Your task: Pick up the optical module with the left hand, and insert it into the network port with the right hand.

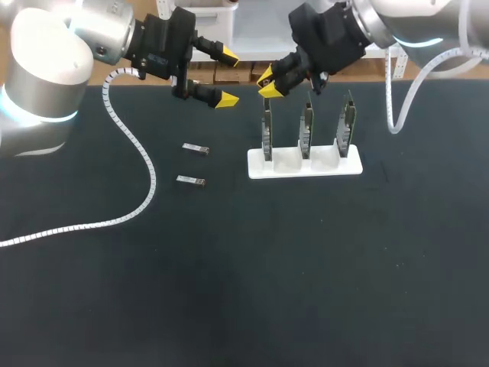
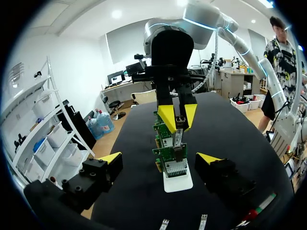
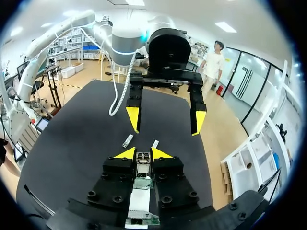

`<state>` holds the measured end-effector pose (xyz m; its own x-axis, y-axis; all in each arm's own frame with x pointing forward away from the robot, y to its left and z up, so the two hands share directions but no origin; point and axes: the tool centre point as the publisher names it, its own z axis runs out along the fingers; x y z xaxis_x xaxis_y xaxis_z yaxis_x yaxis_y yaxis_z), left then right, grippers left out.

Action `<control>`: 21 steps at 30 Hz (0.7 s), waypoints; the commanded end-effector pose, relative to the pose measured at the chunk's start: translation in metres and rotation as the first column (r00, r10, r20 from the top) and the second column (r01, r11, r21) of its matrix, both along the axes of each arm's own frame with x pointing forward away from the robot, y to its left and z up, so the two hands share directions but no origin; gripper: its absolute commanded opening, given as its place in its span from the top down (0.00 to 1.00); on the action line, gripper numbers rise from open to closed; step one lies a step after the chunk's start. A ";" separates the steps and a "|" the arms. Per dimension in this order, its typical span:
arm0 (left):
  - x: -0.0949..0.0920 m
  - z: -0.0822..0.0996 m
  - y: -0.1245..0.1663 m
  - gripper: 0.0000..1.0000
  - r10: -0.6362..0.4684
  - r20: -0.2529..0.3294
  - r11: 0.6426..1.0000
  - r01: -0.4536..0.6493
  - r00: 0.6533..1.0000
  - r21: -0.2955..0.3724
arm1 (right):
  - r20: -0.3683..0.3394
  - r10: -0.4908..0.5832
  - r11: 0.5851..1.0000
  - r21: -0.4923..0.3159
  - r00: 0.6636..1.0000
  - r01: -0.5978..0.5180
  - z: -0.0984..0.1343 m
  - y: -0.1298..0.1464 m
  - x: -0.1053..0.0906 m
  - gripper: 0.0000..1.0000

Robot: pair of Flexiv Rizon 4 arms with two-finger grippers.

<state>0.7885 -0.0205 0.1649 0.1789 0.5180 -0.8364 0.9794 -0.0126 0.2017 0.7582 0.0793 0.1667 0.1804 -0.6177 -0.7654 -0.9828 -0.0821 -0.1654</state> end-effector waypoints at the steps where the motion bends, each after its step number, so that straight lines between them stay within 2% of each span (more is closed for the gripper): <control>1: 0.002 0.000 0.000 0.00 -0.003 -0.003 1.000 0.003 1.000 0.005 | -0.007 -0.002 1.000 0.004 1.000 0.002 -0.004 0.001 0.000 1.00; 7: 0.002 0.000 0.000 0.00 -0.003 -0.003 1.000 0.003 1.000 0.005 | -0.015 -0.006 1.000 0.006 1.000 0.006 -0.006 0.001 -0.001 1.00; 14: 0.002 0.000 0.000 0.00 -0.003 -0.003 1.000 0.003 1.000 0.005 | 0.012 -0.008 1.000 -0.002 1.000 0.008 0.005 -0.001 -0.003 1.00; 21: 0.002 0.000 0.000 0.00 -0.003 -0.003 1.000 0.003 1.000 0.005 | 0.001 -0.030 1.000 0.001 1.000 0.030 0.000 -0.004 -0.008 1.00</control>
